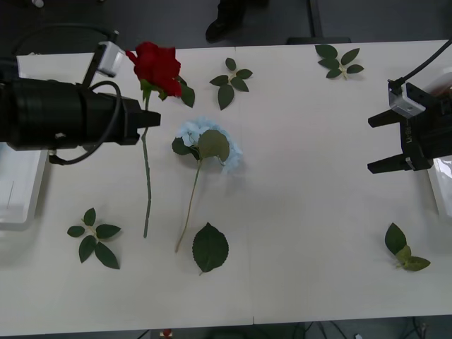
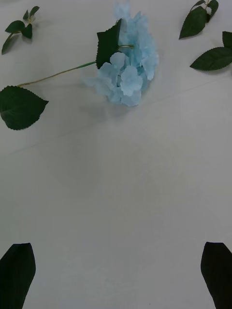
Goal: Place the red flowers into the right box and the blue flowers into the left box. If a person shows an open palm, hand one flower to the person first, then continue sorting.
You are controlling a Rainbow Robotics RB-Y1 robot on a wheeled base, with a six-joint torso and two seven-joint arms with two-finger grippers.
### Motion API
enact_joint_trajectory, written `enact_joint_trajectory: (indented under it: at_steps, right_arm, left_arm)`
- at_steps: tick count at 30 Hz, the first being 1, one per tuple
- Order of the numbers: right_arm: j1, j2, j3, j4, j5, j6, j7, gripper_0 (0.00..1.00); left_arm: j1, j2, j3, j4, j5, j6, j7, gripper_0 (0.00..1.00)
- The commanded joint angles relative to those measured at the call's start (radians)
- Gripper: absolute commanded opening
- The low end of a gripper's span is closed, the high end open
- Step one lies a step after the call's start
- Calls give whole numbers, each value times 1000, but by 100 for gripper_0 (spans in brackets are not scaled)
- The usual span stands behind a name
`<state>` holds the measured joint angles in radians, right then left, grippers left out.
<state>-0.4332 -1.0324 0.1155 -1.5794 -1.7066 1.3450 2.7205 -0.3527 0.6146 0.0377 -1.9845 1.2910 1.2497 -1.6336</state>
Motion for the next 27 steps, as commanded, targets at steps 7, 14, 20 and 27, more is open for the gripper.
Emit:
enact_joint_trajectory:
  at_steps: [7, 14, 20, 27]
  right_arm:
    - [10, -51, -11, 6, -73, 20, -15, 100]
    - [8, -49, -10, -11, -173, 83, -15, 100]
    - [8, 14, -10, -74, -188, 48, -15, 100]
    - [8, 118, 7, -105, -134, 25, -15, 100]
  left_arm:
    - [20, -147, -107, -74, -62, -429, 40, 0]
    - [-48, -291, -403, 105, -167, -977, 41, 0]
    - [-69, -354, -441, 110, -150, -994, 37, 0]
    - [-118, -371, -467, 115, -68, -1003, 43, 0]
